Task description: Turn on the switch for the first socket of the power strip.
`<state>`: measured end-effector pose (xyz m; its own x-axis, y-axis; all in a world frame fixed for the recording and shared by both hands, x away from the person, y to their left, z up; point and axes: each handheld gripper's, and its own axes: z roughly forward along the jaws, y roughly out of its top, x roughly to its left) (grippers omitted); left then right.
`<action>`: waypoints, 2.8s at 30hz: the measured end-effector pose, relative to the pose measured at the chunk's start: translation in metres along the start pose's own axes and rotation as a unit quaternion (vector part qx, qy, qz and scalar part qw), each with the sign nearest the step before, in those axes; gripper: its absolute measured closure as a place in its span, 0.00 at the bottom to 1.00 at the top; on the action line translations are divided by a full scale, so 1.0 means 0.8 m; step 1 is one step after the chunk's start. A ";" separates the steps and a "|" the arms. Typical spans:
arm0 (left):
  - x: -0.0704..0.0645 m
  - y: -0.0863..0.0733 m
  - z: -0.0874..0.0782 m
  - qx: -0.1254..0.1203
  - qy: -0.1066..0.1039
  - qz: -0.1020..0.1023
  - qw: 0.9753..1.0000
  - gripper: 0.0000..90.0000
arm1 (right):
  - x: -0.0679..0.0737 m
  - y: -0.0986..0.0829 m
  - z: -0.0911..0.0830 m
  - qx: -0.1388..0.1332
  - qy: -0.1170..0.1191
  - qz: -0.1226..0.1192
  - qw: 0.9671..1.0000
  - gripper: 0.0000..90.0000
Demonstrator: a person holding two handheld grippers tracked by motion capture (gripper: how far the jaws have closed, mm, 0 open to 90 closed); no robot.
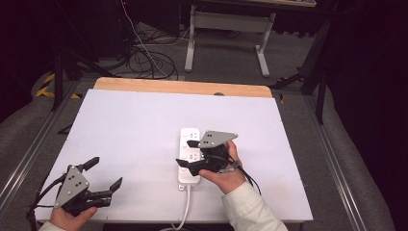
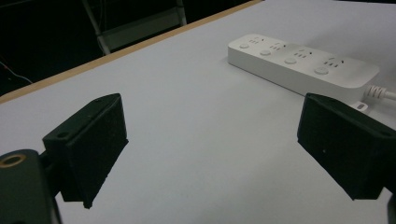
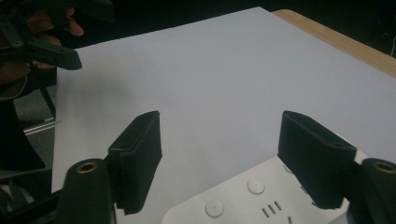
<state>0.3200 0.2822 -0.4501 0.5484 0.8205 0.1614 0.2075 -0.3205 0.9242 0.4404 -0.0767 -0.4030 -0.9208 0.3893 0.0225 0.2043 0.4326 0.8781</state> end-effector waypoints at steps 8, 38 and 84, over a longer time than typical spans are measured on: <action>0.000 0.000 0.000 0.000 0.000 0.000 1.000 0.10 | -0.005 -0.001 0.005 0.018 0.027 0.024 0.999 0.70; 0.000 0.000 0.000 0.000 -0.001 0.001 1.000 0.10 | -0.001 -0.011 0.048 0.178 -0.004 -0.014 0.984 1.00; -0.001 0.000 0.000 0.003 0.002 0.001 1.000 0.10 | 0.004 -0.027 0.065 0.212 -0.022 -0.017 0.977 1.00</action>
<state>0.3200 0.2815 -0.4506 0.5461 0.8213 0.1649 0.2116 -0.3257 0.9215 0.4502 -0.0427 -0.4464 -0.9165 0.3989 -0.0318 0.3015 0.7406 0.6006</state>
